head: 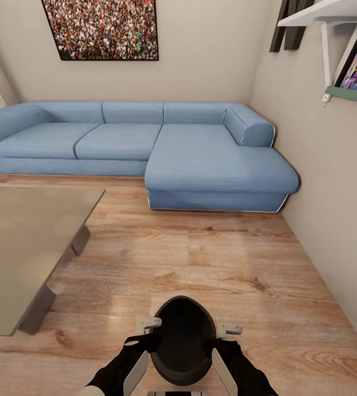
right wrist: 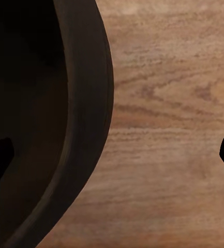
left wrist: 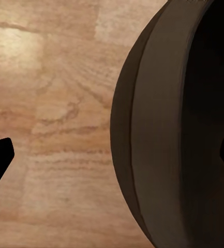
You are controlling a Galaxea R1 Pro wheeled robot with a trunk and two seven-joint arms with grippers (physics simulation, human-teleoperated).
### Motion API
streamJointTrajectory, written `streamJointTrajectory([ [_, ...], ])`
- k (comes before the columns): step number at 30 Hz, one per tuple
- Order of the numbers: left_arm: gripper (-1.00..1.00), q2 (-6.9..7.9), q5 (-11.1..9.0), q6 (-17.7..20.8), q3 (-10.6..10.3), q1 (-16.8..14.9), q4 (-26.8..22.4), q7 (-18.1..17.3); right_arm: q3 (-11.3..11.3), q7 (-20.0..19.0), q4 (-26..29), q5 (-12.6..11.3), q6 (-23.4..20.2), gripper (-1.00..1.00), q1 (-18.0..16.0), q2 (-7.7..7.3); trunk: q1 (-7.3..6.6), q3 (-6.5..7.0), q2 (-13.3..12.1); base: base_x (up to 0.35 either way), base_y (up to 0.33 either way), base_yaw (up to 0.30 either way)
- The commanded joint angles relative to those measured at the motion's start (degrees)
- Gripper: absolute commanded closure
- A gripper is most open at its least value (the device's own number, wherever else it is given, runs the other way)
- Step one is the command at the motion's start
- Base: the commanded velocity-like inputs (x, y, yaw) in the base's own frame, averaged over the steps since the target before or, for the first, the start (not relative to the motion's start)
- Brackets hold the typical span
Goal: Place each of the two pumpkins and all three candles from the living room inside a cabinet in the living room (use any cabinet), then make sure every cabinet is closed, and position the cauldron so it is next to a table in the living room.
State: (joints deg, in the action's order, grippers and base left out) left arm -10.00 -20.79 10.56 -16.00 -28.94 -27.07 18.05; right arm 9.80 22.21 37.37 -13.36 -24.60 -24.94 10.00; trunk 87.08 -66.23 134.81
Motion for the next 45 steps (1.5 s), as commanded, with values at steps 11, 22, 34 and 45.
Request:
streamJointTrajectory([
  [11,-1.00,0.00,-0.21,0.02,-0.17,0.01,-0.09,0.39,0.14,0.41,0.02,-0.44,-0.12,-1.00,-0.02,0.00,1.09,-0.94,2.03,0.000,0.000,0.000],
  [22,-1.00,0.00,-0.21,-0.10,-0.17,0.01,-0.09,0.34,0.05,0.38,-1.19,-0.40,2.20,-1.00,-0.02,0.00,1.75,-1.48,3.23,0.000,0.000,0.000],
  [34,-1.00,0.00,-0.21,-0.10,-0.17,-0.03,-0.09,0.32,0.09,0.37,-1.26,-0.35,2.36,-1.00,-0.02,0.00,2.19,-1.84,4.03,0.000,0.000,0.000],
  [45,-1.00,0.00,-0.21,-0.10,-0.17,-0.02,-0.09,0.32,0.10,0.37,-1.26,-0.35,2.36,-1.00,-0.02,0.00,2.41,-2.02,4.43,0.000,0.000,0.000],
])
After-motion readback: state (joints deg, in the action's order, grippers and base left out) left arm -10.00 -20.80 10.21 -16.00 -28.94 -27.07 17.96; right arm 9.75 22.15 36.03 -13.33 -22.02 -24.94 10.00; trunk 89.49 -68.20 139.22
